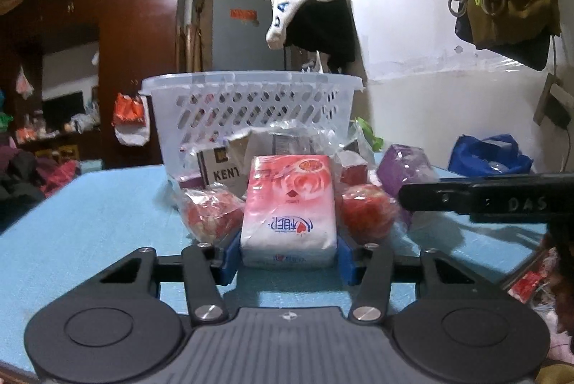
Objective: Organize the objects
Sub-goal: 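Grasp a plastic-wrapped purple box with the right gripper while the left grasps the pink tissue pack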
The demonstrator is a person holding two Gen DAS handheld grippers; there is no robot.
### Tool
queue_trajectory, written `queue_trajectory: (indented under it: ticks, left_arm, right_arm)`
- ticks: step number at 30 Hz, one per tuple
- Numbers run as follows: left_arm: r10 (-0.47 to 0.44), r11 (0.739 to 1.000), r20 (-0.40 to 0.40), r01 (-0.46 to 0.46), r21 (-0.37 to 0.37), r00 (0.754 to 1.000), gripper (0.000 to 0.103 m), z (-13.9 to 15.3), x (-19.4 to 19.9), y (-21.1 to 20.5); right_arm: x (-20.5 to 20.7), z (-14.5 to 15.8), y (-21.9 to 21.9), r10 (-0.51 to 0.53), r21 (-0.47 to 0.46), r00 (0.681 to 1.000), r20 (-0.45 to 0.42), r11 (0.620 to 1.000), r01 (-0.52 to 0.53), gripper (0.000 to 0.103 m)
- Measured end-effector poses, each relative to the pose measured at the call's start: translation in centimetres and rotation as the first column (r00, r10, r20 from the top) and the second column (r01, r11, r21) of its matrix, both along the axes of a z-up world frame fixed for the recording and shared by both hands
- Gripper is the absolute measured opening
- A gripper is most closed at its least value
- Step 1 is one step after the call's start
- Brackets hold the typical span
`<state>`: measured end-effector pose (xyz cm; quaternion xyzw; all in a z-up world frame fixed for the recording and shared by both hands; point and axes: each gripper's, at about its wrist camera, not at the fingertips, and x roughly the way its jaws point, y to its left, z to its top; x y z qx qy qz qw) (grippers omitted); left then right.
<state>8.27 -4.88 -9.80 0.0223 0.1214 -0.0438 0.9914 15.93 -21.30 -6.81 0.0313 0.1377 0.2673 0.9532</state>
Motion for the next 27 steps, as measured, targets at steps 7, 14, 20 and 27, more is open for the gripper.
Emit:
queue_trajectory:
  ticks: [7,14,20,27]
  left_arm:
    - [0.018,1.000,0.071,-0.017,-0.010,0.997,0.056,-0.2,-1.7,0.5]
    - [0.038,0.999,0.114,-0.035,-0.028,0.993,0.056,0.4,-2.4,1.1]
    - [0.057,0.998,0.125,-0.055,-0.018,0.991,0.056,0.4,-2.7,1.4]
    - [0.057,0.997,0.126,-0.051,-0.050,0.990,0.056,0.5,-2.8,2.3]
  right_arm:
    - [-0.5,-0.5,-1.1,-0.005,0.025,1.000,-0.006,1.000,0.005,0.055]
    - [-0.8,-0.2,-1.9,-0.006,0.044,1.000,0.004,0.999,0.006,0.055]
    - [-0.7,-0.1,-2.5,0.022,0.093,1.000,-0.016,0.995,-0.020,0.055]
    - [-1.0,0.2,-2.5,0.007,0.094,1.000,-0.003,0.996,-0.007,0.055]
